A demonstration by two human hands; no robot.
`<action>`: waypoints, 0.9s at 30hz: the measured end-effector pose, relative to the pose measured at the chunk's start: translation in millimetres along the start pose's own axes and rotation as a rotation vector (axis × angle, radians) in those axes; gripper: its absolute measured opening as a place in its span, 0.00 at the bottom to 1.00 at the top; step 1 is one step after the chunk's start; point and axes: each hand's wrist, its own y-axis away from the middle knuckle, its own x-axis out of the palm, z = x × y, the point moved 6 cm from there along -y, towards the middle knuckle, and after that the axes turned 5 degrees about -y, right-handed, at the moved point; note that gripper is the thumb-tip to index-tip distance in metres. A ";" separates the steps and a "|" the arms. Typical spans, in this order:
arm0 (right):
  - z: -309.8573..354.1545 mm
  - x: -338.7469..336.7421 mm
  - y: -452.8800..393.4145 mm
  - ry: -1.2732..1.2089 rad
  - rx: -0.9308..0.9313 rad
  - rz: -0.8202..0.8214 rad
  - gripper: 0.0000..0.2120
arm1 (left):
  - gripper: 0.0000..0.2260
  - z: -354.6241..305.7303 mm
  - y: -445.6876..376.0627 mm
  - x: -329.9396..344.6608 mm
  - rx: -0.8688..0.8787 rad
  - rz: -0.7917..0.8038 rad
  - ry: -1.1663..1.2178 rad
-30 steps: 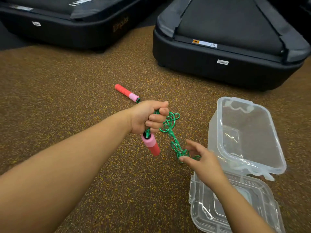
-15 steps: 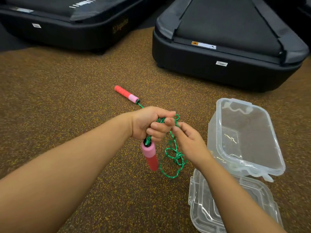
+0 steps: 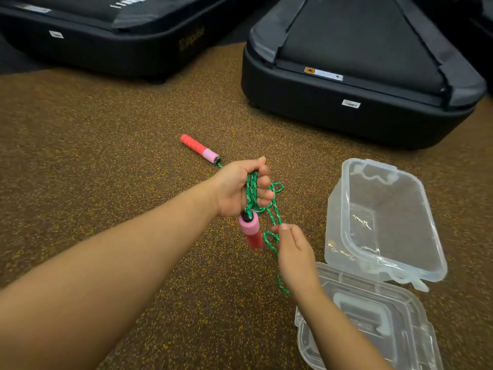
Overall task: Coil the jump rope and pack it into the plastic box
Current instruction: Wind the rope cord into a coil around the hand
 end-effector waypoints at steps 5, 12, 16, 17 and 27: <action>-10.5 3.4 0.5 -0.216 0.103 -0.015 0.03 | 0.18 -2.3 4.2 0.8 0.007 -0.015 0.039; 28.7 1.6 22.6 -0.002 -0.240 -0.057 0.09 | 0.23 -2.5 -0.2 -3.9 0.014 -0.033 0.019; 52.4 2.0 26.4 0.031 -0.374 0.029 0.11 | 0.29 2.4 -1.2 -5.8 -0.038 -0.040 -0.087; 58.1 2.0 26.5 0.030 -0.400 0.066 0.12 | 0.31 3.2 -1.3 -5.6 -0.046 -0.037 -0.127; 108.8 -32.3 1.5 0.091 -0.661 0.163 0.14 | 0.40 20.5 5.3 8.8 -0.200 0.185 -0.469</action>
